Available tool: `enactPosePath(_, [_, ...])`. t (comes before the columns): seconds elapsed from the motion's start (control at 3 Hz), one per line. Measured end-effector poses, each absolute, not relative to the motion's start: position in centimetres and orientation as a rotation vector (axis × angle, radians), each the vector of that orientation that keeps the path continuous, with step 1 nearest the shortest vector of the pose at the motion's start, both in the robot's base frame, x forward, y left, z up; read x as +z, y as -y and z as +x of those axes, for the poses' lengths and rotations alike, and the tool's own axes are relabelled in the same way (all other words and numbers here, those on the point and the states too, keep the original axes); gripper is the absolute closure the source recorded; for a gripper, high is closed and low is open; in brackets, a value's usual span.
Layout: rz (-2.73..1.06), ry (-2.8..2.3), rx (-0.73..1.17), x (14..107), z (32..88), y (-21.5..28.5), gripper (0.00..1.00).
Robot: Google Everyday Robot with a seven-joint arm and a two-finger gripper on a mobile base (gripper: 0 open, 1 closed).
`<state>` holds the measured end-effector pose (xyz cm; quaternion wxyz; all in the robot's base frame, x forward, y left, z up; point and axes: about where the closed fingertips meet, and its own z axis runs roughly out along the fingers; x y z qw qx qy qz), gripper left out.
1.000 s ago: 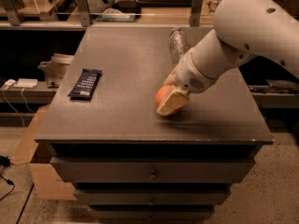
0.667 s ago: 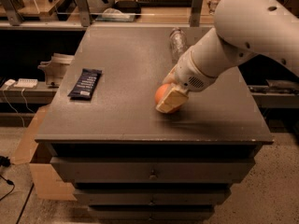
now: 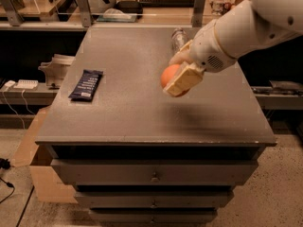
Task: Move orange near rxbar blueberry
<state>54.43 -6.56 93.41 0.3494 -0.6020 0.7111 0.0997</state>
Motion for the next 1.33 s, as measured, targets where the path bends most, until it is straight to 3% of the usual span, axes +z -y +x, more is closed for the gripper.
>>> enactPosePath(0.67, [-1.557, -1.817, 0.246, 94.0, 54.8, 5.8, 1.0])
enactPosePath(1.0, [-1.662, -1.747, 0.205, 94.7, 57.0, 2.6, 1.0])
enactPosePath(1.33, [-1.827, -1.609, 0.174, 95.4, 60.3, -3.8, 1.0])
